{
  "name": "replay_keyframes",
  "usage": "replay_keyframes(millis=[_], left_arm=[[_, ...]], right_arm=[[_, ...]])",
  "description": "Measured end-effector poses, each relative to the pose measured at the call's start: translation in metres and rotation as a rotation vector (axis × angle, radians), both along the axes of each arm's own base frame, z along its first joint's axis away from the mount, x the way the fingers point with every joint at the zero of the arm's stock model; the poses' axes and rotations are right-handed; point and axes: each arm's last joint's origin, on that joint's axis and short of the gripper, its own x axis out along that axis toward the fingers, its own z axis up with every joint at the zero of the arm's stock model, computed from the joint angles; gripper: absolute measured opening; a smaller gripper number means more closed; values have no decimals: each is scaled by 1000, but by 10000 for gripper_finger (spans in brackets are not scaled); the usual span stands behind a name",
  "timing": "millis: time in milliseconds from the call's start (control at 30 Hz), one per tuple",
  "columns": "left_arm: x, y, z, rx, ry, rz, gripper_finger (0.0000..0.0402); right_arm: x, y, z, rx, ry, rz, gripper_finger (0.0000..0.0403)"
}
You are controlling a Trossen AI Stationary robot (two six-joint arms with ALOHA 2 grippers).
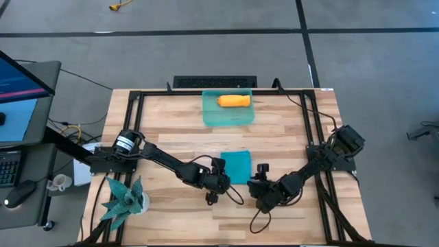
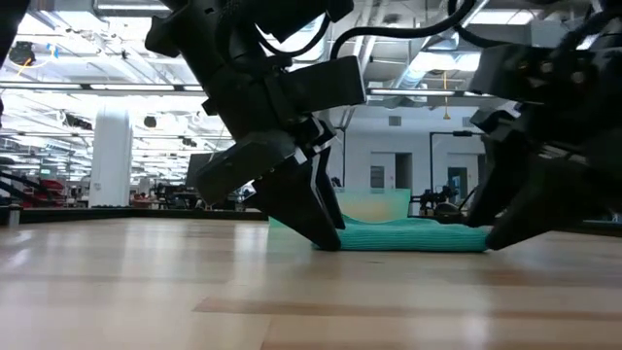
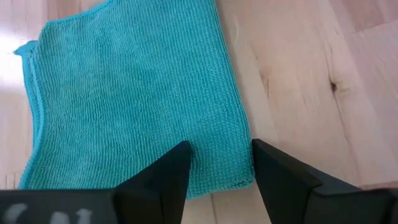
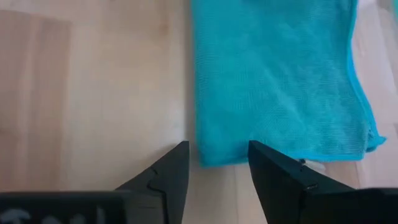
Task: Roll microfiber towels into tight, uniform cylinder then place into a basket
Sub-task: Roll the blue microfiber cloth on the table
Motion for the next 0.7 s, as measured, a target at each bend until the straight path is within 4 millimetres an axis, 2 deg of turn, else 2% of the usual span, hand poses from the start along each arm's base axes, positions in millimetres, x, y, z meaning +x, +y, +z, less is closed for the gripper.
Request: replay_keyframes(millis=[233, 400, 700], left_arm=[[-1, 1, -1, 3, 12, 12, 139], [-1, 1, -1, -8, 17, 5, 131], [-1, 1, -1, -10, 20, 0, 126]], right_arm=[[-9, 13, 6, -25, 74, 55, 180], [1, 23, 18, -14, 23, 99, 175], [17, 4, 16, 11, -9, 64, 176]])
